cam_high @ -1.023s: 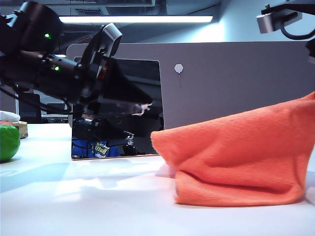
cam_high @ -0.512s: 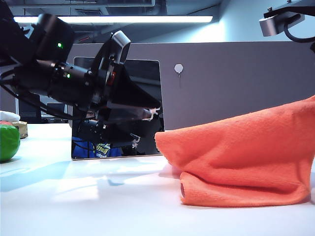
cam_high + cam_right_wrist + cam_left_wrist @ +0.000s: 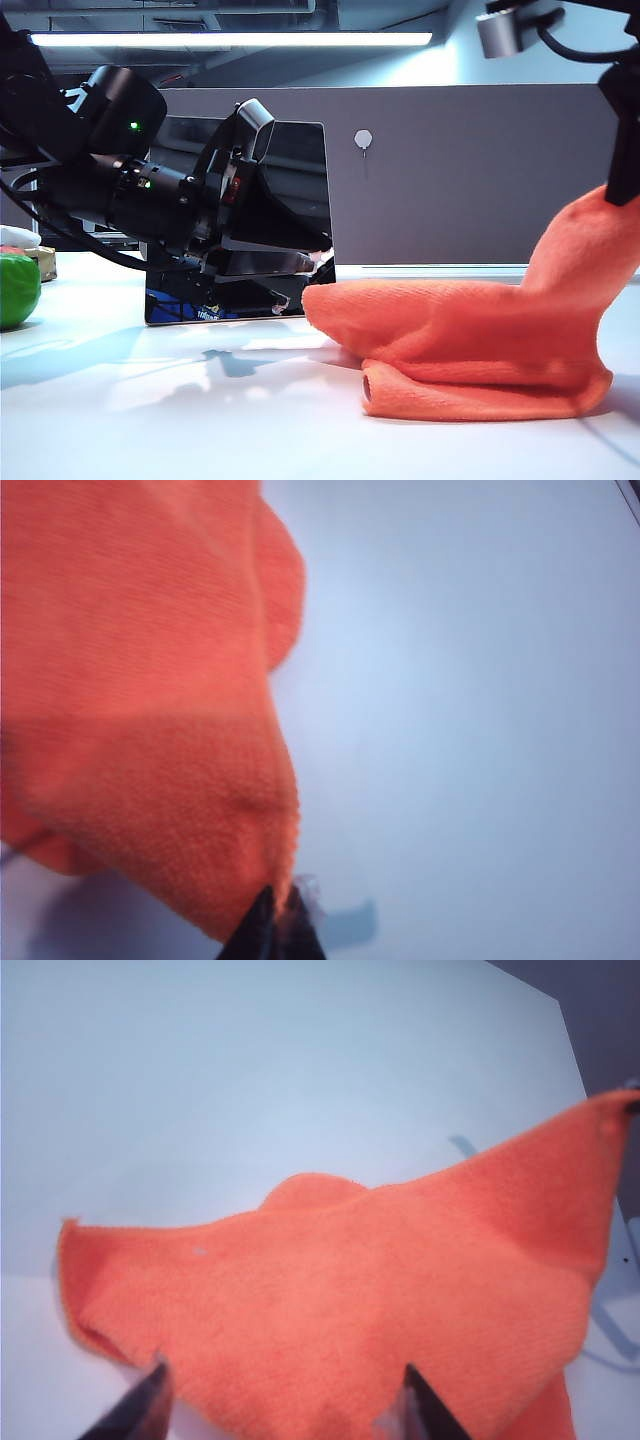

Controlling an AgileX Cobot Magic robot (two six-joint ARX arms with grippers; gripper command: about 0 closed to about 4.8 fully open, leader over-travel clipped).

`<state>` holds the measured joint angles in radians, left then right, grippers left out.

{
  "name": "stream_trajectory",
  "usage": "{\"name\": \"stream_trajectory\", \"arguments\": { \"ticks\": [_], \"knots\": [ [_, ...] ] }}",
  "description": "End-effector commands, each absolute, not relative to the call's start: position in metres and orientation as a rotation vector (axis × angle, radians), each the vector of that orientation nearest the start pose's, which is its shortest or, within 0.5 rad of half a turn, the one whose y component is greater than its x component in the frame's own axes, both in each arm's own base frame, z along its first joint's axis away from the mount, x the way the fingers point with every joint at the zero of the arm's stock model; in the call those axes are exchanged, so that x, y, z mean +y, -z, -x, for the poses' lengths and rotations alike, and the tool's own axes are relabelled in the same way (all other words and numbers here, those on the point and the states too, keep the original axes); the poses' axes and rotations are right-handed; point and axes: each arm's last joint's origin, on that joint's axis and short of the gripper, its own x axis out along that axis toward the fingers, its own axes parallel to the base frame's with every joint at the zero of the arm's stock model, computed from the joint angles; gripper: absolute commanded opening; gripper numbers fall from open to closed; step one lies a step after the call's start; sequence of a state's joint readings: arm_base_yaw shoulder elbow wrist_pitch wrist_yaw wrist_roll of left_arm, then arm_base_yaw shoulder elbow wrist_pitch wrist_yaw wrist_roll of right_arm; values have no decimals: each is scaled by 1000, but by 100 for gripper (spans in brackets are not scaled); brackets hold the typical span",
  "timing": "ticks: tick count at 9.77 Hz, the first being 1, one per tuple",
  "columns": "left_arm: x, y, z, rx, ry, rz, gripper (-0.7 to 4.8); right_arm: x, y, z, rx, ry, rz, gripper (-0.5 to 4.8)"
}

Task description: Pick up the cloth from the table and use it to cover the mirror.

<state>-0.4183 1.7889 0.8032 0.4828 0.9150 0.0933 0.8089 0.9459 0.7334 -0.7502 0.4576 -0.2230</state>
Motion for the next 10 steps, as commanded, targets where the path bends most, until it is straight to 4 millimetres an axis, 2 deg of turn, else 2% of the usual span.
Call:
{"name": "stream_trajectory", "arguments": {
  "ticks": [1, 3, 5, 6, 8, 9, 10],
  "knots": [
    [-165, -166, -314, 384, 1355, 40, 292, 124, -248, -115, 720, -473, 823, -2],
    [-167, -168, -318, 373, 1360, 38, 292, 126, -249, -111, 713, -496, 837, -2],
    [-171, -162, -323, 389, 1387, 50, 292, 133, -252, -97, 657, -561, 871, -2],
    [-173, -148, -323, 418, 1470, 84, 292, 130, -258, -79, 609, -585, 855, -2],
    [-174, -142, -325, 411, 1509, 93, 292, 123, -260, -74, 609, -589, 843, -1],
    [-188, -146, -337, 375, 1567, 88, 292, 122, -260, -65, 619, -658, 865, -2],
    [-190, -147, -340, 367, 1577, 87, 292, 122, -259, -64, 619, -668, 875, -1]
  ]
}}
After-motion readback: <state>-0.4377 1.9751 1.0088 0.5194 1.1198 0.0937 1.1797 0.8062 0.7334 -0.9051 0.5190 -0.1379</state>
